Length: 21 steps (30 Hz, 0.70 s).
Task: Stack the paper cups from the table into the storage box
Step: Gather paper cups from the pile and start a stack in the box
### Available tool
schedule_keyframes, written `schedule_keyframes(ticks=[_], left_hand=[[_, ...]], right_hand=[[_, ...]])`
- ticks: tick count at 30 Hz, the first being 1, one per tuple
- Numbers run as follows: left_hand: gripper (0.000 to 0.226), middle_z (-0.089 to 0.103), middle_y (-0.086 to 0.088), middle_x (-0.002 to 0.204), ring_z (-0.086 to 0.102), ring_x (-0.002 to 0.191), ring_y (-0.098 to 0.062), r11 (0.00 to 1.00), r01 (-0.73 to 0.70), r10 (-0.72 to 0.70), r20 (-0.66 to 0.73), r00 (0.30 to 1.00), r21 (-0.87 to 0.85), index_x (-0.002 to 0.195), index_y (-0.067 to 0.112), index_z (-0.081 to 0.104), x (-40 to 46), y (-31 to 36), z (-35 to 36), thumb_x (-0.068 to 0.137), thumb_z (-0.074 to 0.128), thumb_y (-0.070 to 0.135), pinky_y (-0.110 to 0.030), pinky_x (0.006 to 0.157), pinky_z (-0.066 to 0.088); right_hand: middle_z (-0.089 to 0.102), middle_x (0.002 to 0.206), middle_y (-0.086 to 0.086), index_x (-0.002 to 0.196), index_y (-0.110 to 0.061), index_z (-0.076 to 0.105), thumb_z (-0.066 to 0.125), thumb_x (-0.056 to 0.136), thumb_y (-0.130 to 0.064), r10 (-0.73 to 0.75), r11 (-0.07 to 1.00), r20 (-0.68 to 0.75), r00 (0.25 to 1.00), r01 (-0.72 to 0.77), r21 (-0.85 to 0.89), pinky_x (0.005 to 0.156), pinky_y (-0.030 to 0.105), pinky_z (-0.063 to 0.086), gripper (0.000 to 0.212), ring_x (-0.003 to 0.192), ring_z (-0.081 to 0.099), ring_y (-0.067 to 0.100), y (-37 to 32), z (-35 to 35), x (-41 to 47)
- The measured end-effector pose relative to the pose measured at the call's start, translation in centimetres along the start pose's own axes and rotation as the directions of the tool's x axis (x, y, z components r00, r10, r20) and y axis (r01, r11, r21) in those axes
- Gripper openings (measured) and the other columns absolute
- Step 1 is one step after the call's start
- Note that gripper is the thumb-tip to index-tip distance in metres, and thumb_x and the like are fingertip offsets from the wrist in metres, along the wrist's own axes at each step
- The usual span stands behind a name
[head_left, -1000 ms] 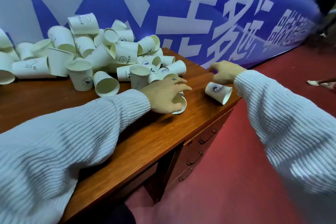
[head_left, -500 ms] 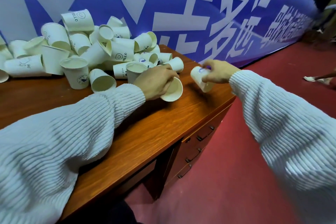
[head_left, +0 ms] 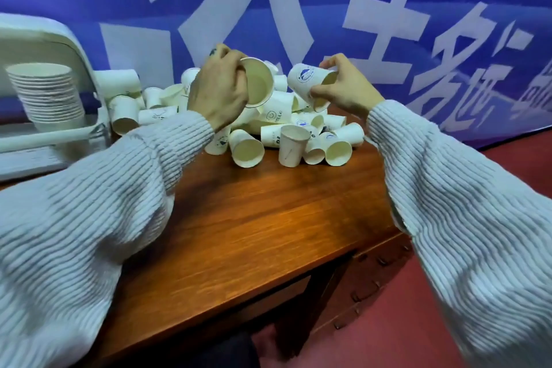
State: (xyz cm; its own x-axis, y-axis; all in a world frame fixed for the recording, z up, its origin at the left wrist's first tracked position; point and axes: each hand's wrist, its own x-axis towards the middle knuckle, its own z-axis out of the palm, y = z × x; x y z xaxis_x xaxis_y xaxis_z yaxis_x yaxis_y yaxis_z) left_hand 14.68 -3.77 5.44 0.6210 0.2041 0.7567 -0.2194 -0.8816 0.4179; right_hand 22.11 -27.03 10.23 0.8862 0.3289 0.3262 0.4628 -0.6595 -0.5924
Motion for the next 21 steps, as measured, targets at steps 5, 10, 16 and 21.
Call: schedule_keyframes(ticks=[5,10,16,21], left_hand=[[0.035,0.063,-0.011,0.117,0.057,0.108,-0.032,0.989,0.128,-0.115,-0.15,0.982,0.079,0.119,0.013,0.061,-0.7,-4.2,-7.4,0.093,0.039,0.02,-0.039,0.088,0.042],[0.031,0.069,-0.012,0.101,0.058,0.092,-0.034,0.957,0.266,-0.215,-0.33,0.919,0.117,0.108,0.008,0.062,-1.5,-8.5,-15.9,0.088,0.04,0.015,-0.04,0.085,0.041],[0.045,0.056,-0.02,0.123,0.056,0.111,-0.032,0.904,0.388,-0.262,-0.487,0.833,0.178,0.126,0.007,0.064,-2.6,-12.4,-23.3,0.088,0.04,0.014,-0.029,0.095,0.037],[0.036,0.059,-0.012,0.12,0.057,0.108,-0.027,0.882,0.428,-0.254,-0.569,0.782,0.196,0.122,0.011,0.06,-2.5,-14.8,-26.4,0.092,0.041,0.016,-0.032,0.089,0.04]], right_hand=[[0.061,0.117,0.002,0.128,-0.026,0.044,0.08,0.07,-0.037,-0.147,0.986,0.052,0.988,0.142,0.092,0.089,0.044,0.059,0.069,0.101,0.066,0.021,-6.5,5.5,1.1],[0.058,0.12,-0.001,0.124,-0.028,0.047,0.079,0.075,-0.039,-0.367,0.919,0.074,0.927,0.349,0.184,0.085,0.039,0.057,0.059,0.101,0.062,0.018,-14.6,11.2,2.0],[0.059,0.12,-0.005,0.137,-0.026,0.046,0.08,0.076,-0.042,-0.535,0.814,0.07,0.842,0.491,0.309,0.091,0.031,0.053,0.071,0.105,0.061,0.014,-22.8,16.7,3.1],[0.063,0.118,-0.002,0.13,-0.025,0.053,0.077,0.081,-0.044,-0.637,0.754,0.112,0.762,0.587,0.295,0.083,0.027,0.05,0.058,0.104,0.061,0.016,-27.7,20.2,4.3]])
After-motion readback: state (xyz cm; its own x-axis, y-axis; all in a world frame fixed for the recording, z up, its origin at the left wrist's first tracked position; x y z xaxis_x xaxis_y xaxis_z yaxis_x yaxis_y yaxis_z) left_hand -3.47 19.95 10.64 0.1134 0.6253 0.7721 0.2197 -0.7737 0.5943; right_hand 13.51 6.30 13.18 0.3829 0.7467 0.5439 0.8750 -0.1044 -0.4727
